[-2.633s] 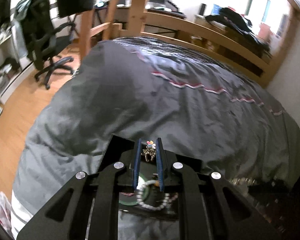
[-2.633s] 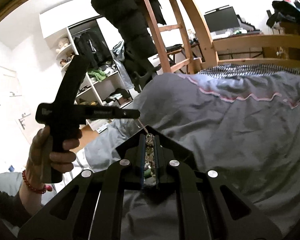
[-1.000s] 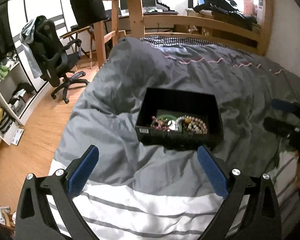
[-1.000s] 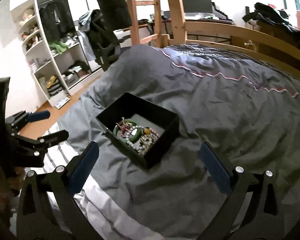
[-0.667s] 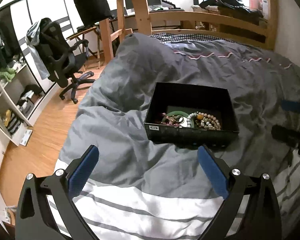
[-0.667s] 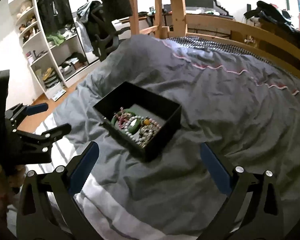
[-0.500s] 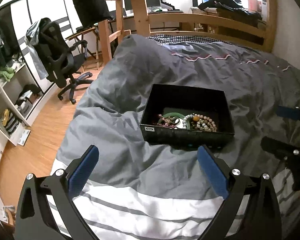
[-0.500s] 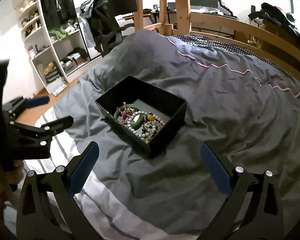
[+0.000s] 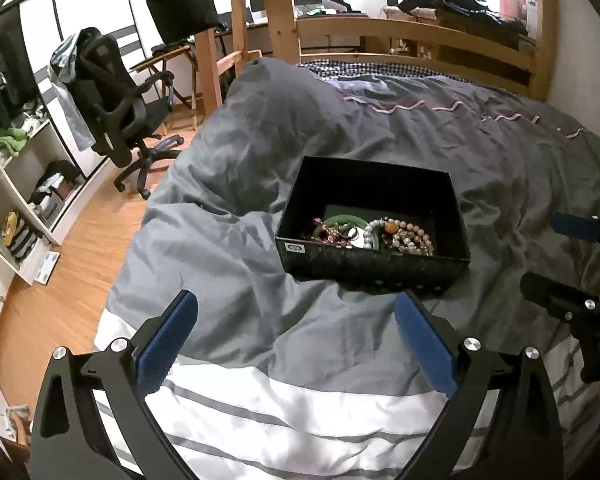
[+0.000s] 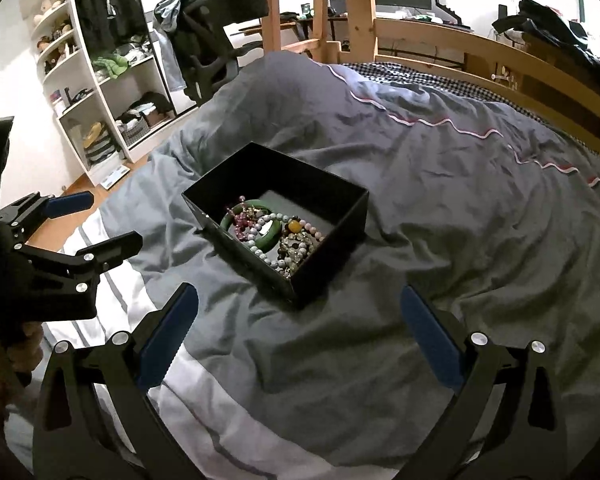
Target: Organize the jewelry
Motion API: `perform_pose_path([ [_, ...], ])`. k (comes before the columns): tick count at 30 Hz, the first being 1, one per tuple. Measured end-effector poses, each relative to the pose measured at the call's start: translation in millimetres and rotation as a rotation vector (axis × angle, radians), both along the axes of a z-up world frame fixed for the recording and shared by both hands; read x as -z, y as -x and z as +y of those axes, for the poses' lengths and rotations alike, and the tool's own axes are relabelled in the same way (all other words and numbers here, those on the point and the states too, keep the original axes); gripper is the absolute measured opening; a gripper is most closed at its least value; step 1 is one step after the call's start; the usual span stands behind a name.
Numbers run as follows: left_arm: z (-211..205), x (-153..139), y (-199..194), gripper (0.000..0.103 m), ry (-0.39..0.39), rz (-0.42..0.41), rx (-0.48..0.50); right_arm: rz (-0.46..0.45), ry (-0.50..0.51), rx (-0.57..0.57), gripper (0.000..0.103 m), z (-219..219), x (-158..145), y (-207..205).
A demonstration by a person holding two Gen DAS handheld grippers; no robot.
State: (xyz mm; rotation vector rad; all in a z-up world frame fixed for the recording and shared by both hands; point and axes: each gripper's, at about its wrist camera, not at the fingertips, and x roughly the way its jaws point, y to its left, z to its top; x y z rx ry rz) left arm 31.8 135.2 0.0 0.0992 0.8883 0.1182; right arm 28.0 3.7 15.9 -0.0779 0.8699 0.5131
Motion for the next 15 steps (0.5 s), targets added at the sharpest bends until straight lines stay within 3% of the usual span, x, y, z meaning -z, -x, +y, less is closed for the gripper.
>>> perform_pose_path([
  [15,-1.2,2.8,0.0,0.097,0.001,0.012,-0.005,0.008,-0.002,-0.001,0.100,0.7,4.6,-0.2],
])
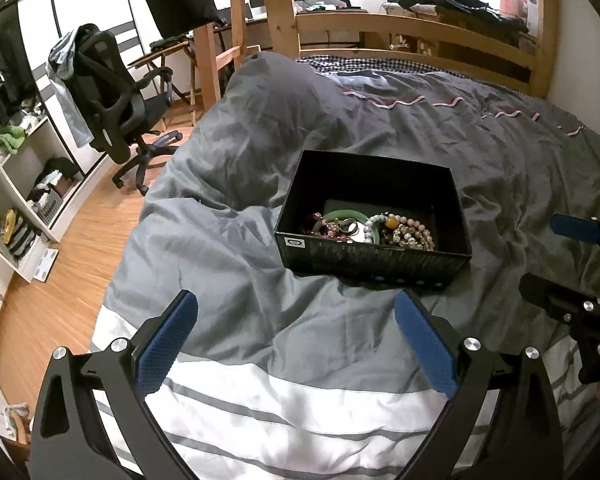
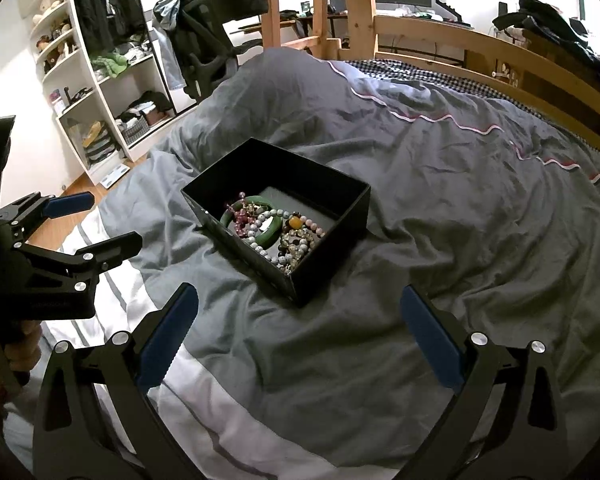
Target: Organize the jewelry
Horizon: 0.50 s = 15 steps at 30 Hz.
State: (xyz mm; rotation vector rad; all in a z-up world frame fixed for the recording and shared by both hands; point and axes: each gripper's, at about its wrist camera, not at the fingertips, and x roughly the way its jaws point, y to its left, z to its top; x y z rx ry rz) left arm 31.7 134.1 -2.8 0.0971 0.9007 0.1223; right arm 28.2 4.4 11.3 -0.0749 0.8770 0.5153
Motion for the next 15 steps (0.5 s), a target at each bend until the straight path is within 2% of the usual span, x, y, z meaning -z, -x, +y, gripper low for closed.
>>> perform_pose_path([
  [15,-2.6,2.1,0.5,0.097,0.001,0.010,-0.005,0.005,0.004,-0.005,0.100,1.8,3.5,0.1],
])
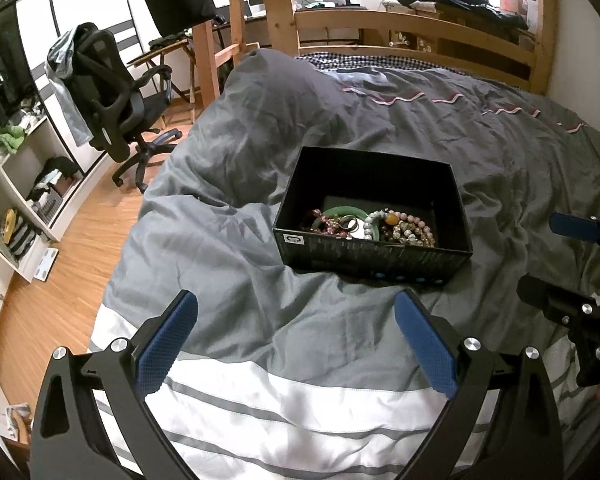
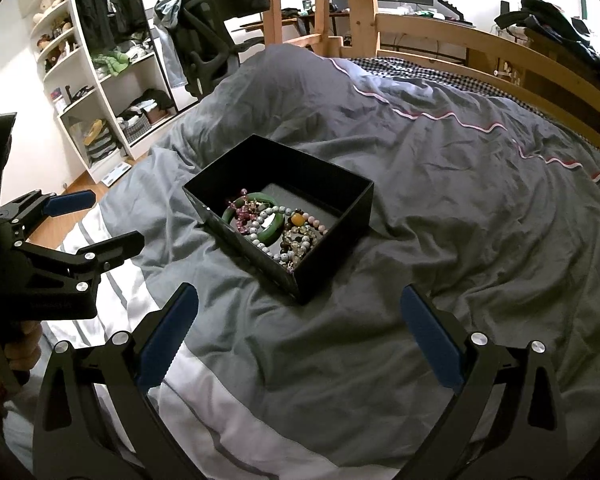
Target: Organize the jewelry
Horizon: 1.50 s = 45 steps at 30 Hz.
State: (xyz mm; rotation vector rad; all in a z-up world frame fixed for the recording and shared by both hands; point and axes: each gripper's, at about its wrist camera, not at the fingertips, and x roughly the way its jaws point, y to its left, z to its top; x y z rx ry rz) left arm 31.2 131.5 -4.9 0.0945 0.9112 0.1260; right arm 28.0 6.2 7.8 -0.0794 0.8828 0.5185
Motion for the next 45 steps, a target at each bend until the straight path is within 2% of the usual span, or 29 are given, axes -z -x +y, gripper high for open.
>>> perform_pose_path([
  [45,-2.9,4.7,2.6,0.097,-0.007,0.015,-0.010,0.009,0.001,-0.006,0.100,0.1,3.6,0.7],
])
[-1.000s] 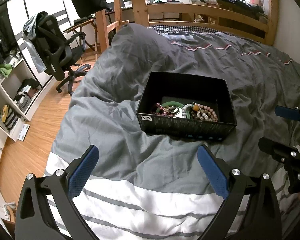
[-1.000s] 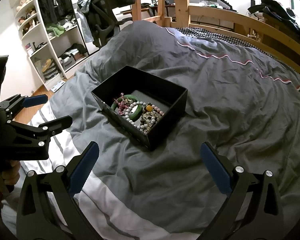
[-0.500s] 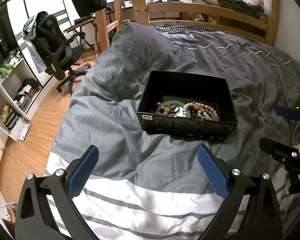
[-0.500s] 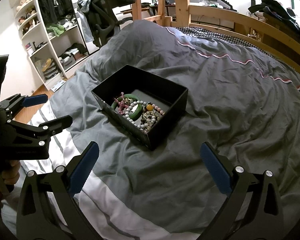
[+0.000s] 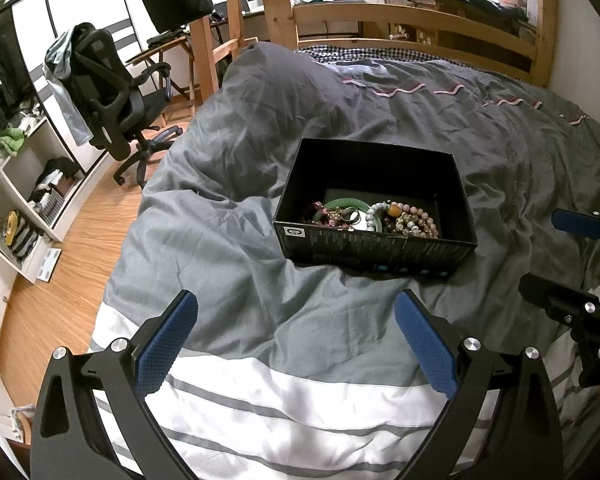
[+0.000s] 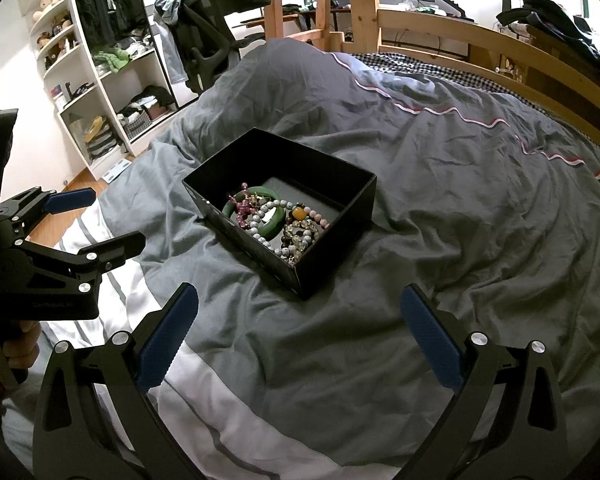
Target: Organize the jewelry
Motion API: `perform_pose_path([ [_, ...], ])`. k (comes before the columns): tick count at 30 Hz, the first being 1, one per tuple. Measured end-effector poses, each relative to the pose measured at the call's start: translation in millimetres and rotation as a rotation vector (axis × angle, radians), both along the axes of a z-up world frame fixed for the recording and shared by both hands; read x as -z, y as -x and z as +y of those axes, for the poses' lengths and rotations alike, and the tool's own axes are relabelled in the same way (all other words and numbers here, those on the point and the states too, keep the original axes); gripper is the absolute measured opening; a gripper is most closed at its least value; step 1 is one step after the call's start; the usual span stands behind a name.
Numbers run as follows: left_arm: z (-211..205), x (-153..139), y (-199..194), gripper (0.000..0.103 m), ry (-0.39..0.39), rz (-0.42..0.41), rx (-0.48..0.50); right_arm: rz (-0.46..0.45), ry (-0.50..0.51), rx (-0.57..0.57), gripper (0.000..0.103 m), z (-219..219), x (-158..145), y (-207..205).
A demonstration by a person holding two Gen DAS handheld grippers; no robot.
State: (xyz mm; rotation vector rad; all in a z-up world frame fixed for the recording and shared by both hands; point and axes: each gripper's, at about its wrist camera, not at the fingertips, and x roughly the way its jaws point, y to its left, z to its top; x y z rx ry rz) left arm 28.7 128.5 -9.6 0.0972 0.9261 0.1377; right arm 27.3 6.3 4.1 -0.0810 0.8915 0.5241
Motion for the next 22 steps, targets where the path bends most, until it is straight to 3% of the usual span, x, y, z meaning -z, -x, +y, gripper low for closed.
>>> perform_pose_path([
  [22,3.2,1.0,-1.3,0.097,-0.019,0.014,0.005,0.000,0.002,0.000,0.100,-0.3,1.3,0.1],
])
